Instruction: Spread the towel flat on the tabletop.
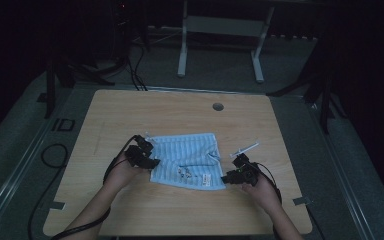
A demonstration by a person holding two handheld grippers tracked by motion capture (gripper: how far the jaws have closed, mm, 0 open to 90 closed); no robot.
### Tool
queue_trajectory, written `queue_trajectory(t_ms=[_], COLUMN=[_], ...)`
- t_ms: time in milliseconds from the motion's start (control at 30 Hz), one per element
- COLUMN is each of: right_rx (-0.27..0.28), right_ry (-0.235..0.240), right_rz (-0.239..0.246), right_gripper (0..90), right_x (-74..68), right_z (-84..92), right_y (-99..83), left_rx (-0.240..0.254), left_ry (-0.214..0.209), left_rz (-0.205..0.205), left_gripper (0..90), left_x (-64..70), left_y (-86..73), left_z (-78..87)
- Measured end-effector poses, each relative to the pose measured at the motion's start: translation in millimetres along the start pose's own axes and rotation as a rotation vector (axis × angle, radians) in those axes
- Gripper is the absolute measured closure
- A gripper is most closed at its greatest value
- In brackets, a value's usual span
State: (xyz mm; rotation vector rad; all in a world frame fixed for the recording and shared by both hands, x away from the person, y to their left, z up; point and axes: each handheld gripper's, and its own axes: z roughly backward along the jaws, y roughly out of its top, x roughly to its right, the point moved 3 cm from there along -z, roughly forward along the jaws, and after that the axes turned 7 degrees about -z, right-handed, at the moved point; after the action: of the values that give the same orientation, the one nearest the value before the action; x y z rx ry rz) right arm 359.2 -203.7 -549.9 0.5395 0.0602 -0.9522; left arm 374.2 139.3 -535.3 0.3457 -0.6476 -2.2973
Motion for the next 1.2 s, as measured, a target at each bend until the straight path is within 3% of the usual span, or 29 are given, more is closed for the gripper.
queue_trajectory(t_ms=[67,233,333,400,467,600,700,767,833,933,1100,1200], right_rx=[0.005,0.020,0.024,0.021,0.019,-0.019,-0.059,-0.046,-0.036,-0.042,-0.059,-0.032], right_ry=[0.005,0.041,0.056,0.043,0.022,0.000,-0.062,-0.094,-0.132,-0.123,-0.108,-0.091], right_rz=[0.005,0.052,0.111,0.146,0.164,0.178,0.205,0.241,0.266,0.275,0.282,0.282], right_gripper=[61.0,61.3,60.7,59.4,58.9,57.5,56.3,58.6,66.6,84.1,86.5,86.5], right_x=[-1.5,-15.8,-30.3,-37.4,-40.1,-40.6,-40.4,-43.7,-46.0,-48.1,-51.4,-55.6], right_z=[4.7,13.3,12.7,9.0,3.6,-11.2,-23.5,-25.5,-25.7,-25.7,-21.7,-9.9], right_y=[-0.5,-1.4,2.5,6.8,11.7,17.0,15.4,13.2,11.6,11.1,11.0,8.8], left_rx=[0.018,0.052,0.054,0.012,-0.011,-0.062,-0.073,-0.064,-0.051,-0.067,-0.081,-0.041], left_ry=[0.012,-0.053,-0.118,-0.114,-0.119,-0.066,-0.065,-0.070,-0.108,-0.125,-0.151,-0.146], left_rz=[-0.020,-0.187,-0.284,-0.327,-0.323,-0.298,-0.276,-0.274,-0.272,-0.272,-0.256,-0.269], left_gripper=[48.3,52.7,55.9,55.9,55.8,55.4,55.6,59.2,71.7,84.9,87.0,87.0], left_x=[3.0,41.3,67.8,76.0,76.6,71.7,68.6,67.9,69.4,71.8,74.3,80.2], left_y=[-7.9,-20.0,-18.1,-15.5,-12.5,-10.4,-11.0,-11.6,-12.9,-12.0,-10.8,-9.0], left_z=[16.4,46.0,39.8,25.9,12.3,-7.8,-14.4,-14.3,-14.3,-13.9,-3.2,18.3])
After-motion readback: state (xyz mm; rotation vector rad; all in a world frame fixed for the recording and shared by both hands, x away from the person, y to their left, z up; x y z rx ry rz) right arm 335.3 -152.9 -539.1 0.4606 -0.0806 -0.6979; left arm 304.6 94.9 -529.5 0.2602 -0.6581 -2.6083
